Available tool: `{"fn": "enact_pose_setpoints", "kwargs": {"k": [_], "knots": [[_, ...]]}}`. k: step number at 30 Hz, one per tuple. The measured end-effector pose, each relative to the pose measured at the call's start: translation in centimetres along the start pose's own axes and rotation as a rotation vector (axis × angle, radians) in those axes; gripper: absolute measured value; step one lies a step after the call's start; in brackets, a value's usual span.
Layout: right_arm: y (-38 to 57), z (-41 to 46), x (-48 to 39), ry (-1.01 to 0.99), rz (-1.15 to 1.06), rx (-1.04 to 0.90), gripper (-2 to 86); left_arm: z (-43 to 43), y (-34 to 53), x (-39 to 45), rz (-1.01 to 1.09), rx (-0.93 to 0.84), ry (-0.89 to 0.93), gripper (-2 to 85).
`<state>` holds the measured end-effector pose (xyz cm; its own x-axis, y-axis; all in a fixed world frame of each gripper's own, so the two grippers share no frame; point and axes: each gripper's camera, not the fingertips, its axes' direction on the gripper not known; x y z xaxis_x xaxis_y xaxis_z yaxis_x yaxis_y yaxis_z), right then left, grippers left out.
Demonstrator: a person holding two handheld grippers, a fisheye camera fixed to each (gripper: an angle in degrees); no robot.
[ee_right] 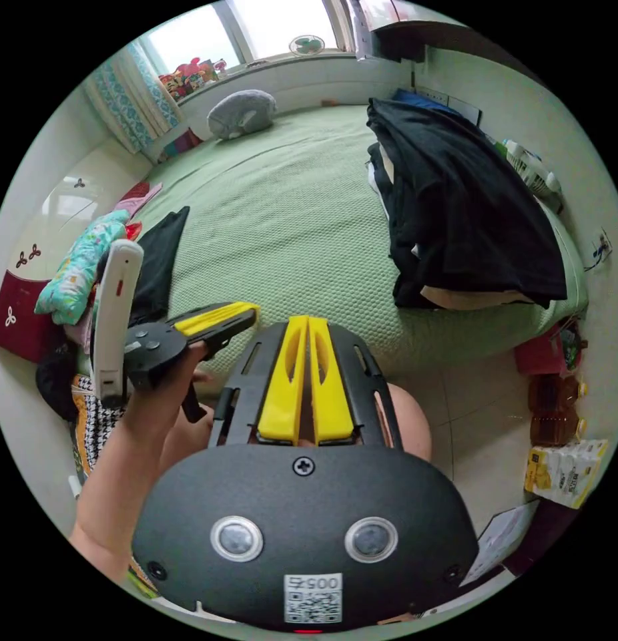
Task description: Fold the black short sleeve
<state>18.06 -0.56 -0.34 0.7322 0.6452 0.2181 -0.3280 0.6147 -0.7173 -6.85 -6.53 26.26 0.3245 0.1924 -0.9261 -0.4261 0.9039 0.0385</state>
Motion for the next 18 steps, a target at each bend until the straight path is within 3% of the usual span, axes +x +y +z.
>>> {"fn": "enact_pose_setpoints", "kwargs": {"k": [7, 13, 18], "knots": [[-0.8, 0.8, 2.6, 0.001, 0.007, -0.051, -0.9, 1.1, -0.8, 3.5, -0.029, 0.1, -0.043, -0.6], [-2.9, -2.6, 4.5, -0.003, 0.014, -0.002, 0.1, 1.8, -3.1, 7.1, 0.02, 0.054, -0.164, -0.6], [-5.6, -7.8, 6.7, -0.103, -0.082, 0.1, 8.1, 1.9, -4.7, 8.7, 0.087, 0.031, -0.186, -0.6]]}}
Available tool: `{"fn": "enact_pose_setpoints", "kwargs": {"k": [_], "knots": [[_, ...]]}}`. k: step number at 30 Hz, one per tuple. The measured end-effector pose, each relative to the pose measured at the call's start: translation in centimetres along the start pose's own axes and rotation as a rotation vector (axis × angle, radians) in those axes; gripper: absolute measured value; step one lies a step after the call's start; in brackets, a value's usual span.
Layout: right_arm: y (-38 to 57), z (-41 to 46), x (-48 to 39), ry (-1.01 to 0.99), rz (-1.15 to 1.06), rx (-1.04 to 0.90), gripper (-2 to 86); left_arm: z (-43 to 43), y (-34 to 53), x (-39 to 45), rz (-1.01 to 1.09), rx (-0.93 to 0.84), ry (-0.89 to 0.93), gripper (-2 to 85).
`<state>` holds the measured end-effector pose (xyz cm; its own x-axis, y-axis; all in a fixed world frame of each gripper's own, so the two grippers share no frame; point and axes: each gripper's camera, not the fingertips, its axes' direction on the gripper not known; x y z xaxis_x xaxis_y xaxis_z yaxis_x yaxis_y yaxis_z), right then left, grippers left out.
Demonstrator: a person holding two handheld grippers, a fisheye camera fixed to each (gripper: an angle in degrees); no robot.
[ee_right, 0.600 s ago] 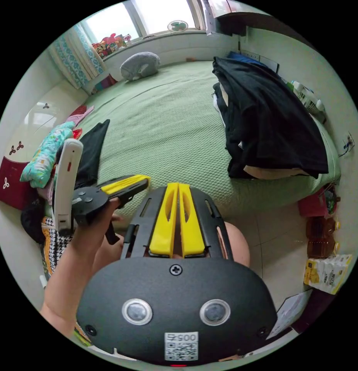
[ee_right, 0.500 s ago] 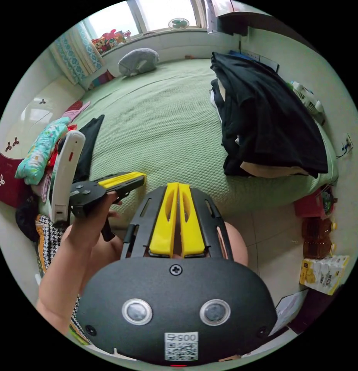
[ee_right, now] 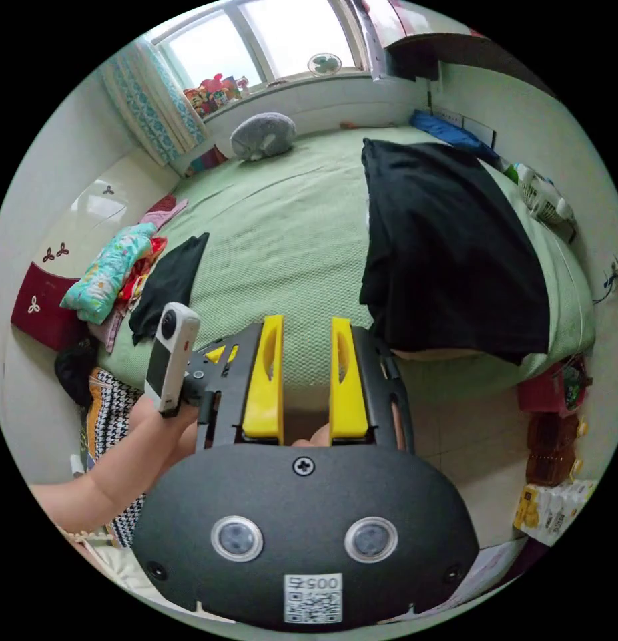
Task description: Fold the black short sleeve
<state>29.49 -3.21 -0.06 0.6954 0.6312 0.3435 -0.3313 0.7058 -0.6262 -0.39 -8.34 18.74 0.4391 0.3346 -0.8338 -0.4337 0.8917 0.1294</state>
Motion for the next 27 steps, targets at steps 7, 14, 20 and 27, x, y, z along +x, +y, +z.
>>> {"fn": "enact_pose_setpoints", "kwargs": {"k": [7, 14, 20, 27], "knots": [[-11.0, -1.4, 2.7, 0.288, -0.074, -0.047, 11.6, -4.9, -4.6, -1.5, 0.0, 0.11, 0.011, -0.3], [-17.1, 4.6, 4.1, 0.433, -0.021, -0.199, 8.7, -3.9, -8.2, -7.6, -0.166, 0.053, 0.01, -0.3], [-17.9, 1.6, 8.3, 0.239, 0.09, -0.091, -0.6, -3.8, -9.4, -7.0, -0.075, 0.063, -0.024, -0.2], [-19.6, 0.0, 10.5, 0.237, 0.107, -0.073, -1.3, -4.7, -9.9, -8.1, -0.106, 0.077, 0.1, -0.2]]}}
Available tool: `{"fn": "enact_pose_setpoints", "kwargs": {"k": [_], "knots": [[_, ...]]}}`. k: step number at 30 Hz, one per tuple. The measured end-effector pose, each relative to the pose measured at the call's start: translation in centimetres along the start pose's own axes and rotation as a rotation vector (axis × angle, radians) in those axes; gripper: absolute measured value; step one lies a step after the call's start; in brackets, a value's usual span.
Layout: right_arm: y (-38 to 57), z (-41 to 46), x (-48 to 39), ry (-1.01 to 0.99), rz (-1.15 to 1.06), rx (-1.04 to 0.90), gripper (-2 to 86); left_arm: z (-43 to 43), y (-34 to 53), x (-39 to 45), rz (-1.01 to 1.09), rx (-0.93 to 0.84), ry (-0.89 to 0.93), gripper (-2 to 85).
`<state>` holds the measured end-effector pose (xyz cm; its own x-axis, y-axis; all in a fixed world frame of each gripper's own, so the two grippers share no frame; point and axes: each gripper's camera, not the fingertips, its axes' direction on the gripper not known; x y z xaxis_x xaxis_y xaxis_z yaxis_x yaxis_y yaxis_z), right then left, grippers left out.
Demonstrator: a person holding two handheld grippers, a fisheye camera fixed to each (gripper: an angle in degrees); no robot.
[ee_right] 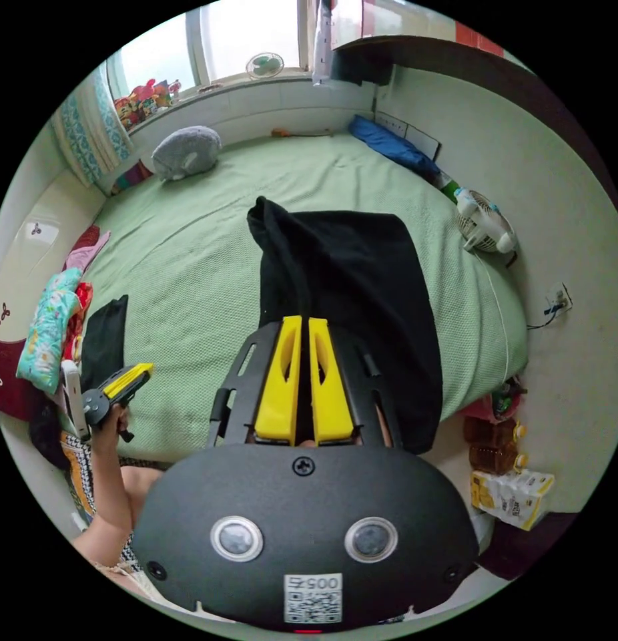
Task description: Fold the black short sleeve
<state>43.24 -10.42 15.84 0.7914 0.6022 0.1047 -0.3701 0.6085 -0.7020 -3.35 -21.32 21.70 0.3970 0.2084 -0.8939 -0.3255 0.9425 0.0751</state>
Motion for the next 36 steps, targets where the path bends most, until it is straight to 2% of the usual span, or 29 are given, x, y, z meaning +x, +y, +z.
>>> {"fn": "enact_pose_setpoints", "kwargs": {"k": [3, 6, 12, 20, 23, 29, 32, 36], "knots": [[-1.2, 0.2, -0.7, -0.078, 0.01, -0.024, -1.4, -1.1, -0.3, 0.0, -0.004, 0.036, -0.022, -0.2], [-2.4, 0.6, -3.1, -0.056, -0.083, -0.022, -1.5, -1.6, -0.6, -0.3, -0.057, 0.027, -0.104, -0.2], [-5.0, 2.4, -8.8, -0.171, -0.219, -0.041, -1.4, -3.1, -0.6, -1.3, -0.091, 0.067, -0.178, -0.2], [-8.3, 9.3, -16.3, -0.575, -0.284, -0.128, -1.5, -4.2, 0.1, -4.2, -0.145, 0.128, -0.3, -0.2], [-9.0, 12.3, -19.1, -0.579, -0.303, -0.168, -1.5, -4.5, 0.5, -5.1, -0.148, 0.122, -0.299, -0.2], [-8.1, 17.2, -19.3, -0.611, -0.372, -0.264, -1.4, -4.4, 1.0, -5.8, -0.122, 0.098, -0.339, -0.2], [-7.2, 18.3, -17.2, -0.689, -0.325, -0.227, -1.4, -4.2, 0.8, -5.8, -0.119, 0.079, -0.426, -0.2], [-6.4, 18.8, -14.6, -0.731, -0.281, -0.169, -1.4, -3.8, 0.7, -6.6, -0.117, 0.059, -0.382, -0.3]]}}
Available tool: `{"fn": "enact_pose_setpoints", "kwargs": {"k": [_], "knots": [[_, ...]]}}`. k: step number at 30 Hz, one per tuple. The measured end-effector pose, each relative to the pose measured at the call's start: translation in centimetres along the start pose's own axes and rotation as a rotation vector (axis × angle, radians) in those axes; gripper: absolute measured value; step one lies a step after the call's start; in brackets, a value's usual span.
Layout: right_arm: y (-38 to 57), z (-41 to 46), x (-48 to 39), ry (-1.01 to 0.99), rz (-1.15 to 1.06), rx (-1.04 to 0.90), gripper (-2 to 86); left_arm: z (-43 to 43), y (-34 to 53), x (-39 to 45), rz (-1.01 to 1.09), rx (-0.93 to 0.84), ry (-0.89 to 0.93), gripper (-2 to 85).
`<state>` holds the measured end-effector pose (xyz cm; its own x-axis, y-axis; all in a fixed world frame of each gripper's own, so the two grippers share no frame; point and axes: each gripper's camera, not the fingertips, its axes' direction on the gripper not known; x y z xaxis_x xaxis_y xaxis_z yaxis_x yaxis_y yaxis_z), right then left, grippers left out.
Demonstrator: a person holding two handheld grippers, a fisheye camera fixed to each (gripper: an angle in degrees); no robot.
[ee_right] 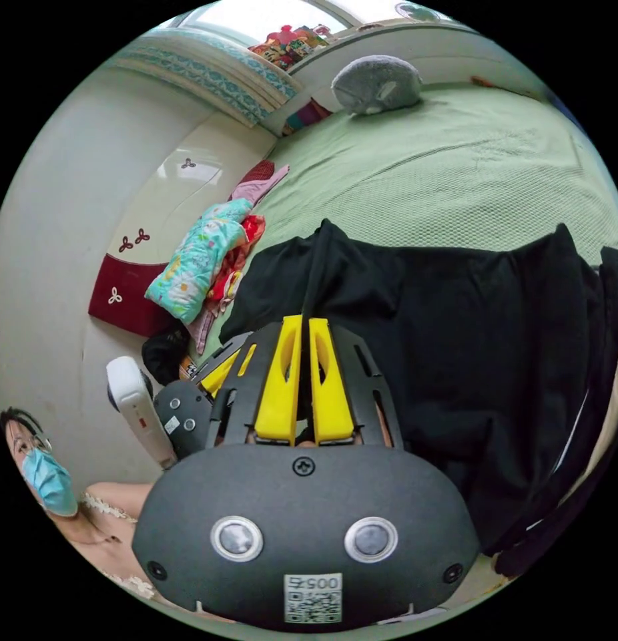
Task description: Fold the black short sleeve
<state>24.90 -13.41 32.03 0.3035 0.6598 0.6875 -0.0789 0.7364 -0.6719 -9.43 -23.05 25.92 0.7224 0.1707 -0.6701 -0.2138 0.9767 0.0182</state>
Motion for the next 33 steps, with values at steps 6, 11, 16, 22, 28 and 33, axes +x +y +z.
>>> {"fn": "enact_pose_setpoints", "kwargs": {"k": [6, 11, 16, 22, 28, 33], "knots": [[1.8, -2.5, 0.9, 0.137, 0.087, 0.086, -1.4, 1.3, -0.8, -1.2, -0.004, -0.021, -0.016, -0.3], [3.7, -4.6, 1.4, 0.268, 0.122, 0.266, -1.5, 2.3, -1.3, -2.1, 0.009, -0.029, -0.008, -0.3], [2.6, -2.8, 1.6, 0.212, 0.038, 0.163, -1.5, 3.8, -2.0, -3.8, 0.0, -0.062, 0.111, -0.3], [4.1, -0.7, 2.6, 0.129, 0.001, 0.252, 0.9, 5.8, -1.7, -9.2, -0.103, -0.108, 0.159, -0.2], [4.2, 0.5, -1.3, 0.119, -0.127, 0.149, 11.4, 8.0, -0.8, -16.2, -0.217, -0.12, 0.234, -0.2], [5.6, -1.6, -2.5, 0.055, -0.123, 0.215, 13.3, 8.7, -0.4, -19.8, -0.263, -0.109, 0.294, -0.2]]}}
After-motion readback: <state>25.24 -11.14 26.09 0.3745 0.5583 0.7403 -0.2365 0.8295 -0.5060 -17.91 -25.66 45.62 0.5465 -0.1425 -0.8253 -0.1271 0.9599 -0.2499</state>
